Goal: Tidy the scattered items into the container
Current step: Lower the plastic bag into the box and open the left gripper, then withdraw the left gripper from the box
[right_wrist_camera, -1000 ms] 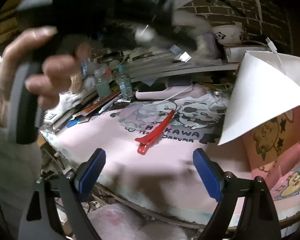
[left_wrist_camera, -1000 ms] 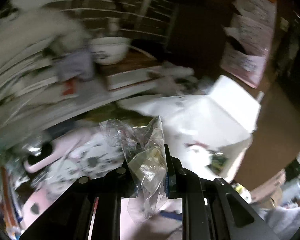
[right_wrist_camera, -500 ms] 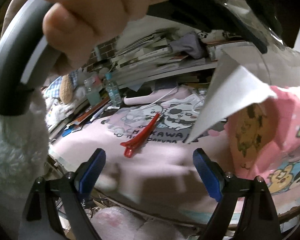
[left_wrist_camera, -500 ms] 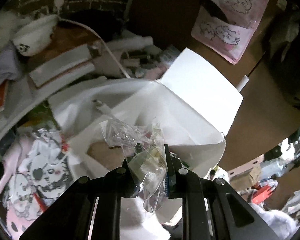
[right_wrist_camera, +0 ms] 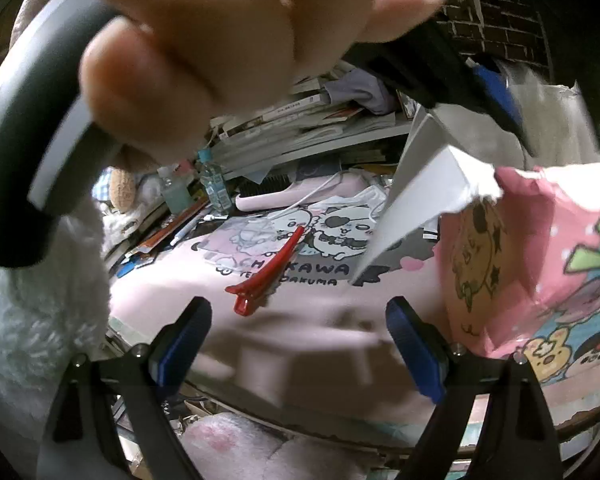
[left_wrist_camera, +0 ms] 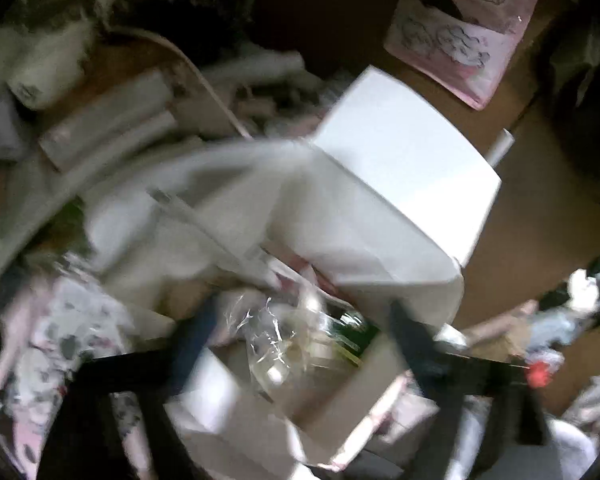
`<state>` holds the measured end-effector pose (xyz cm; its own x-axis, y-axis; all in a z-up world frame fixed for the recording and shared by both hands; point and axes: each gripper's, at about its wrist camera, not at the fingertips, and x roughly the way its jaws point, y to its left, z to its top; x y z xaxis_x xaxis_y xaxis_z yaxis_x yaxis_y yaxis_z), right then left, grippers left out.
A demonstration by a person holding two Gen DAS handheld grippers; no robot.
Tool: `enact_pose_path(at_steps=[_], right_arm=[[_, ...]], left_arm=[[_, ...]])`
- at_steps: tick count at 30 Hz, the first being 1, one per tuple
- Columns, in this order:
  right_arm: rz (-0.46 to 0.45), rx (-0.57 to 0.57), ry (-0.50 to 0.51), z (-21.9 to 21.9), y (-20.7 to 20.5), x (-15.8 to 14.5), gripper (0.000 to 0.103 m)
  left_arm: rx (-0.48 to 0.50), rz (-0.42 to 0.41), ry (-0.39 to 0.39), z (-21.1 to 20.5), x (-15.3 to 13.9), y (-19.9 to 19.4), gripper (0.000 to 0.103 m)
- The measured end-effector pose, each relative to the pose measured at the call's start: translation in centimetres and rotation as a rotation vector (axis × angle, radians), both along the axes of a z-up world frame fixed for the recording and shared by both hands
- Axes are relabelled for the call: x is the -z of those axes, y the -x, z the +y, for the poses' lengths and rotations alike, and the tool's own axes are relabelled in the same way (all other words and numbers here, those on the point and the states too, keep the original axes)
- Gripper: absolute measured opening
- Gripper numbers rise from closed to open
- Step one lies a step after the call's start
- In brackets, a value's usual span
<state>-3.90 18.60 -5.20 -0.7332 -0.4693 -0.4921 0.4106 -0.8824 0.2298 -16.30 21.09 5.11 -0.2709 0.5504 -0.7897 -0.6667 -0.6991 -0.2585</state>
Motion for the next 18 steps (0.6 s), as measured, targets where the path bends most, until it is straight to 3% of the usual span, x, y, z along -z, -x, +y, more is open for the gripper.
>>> enact_pose_path(at_steps=[4, 12, 18], right_arm=[[0.0, 0.002, 0.005, 0.2, -0.1, -0.1, 0.088], [-0.004, -0.002, 0.001, -0.2, -0.3, -0.1, 0.088], [-0.004, -0.013, -0.019, -1.0, -0.5, 0.0, 0.087]], left_arm=[[0.001, -0.011, -0.061, -1.1, -0.8, -0.1, 0.093], [-0.022, -0.002, -0.049, -2.8, -0.9, -0.4, 0.093], [-0.031, 0.062, -0.054, -4.9, -2.3, -2.2, 0.093]])
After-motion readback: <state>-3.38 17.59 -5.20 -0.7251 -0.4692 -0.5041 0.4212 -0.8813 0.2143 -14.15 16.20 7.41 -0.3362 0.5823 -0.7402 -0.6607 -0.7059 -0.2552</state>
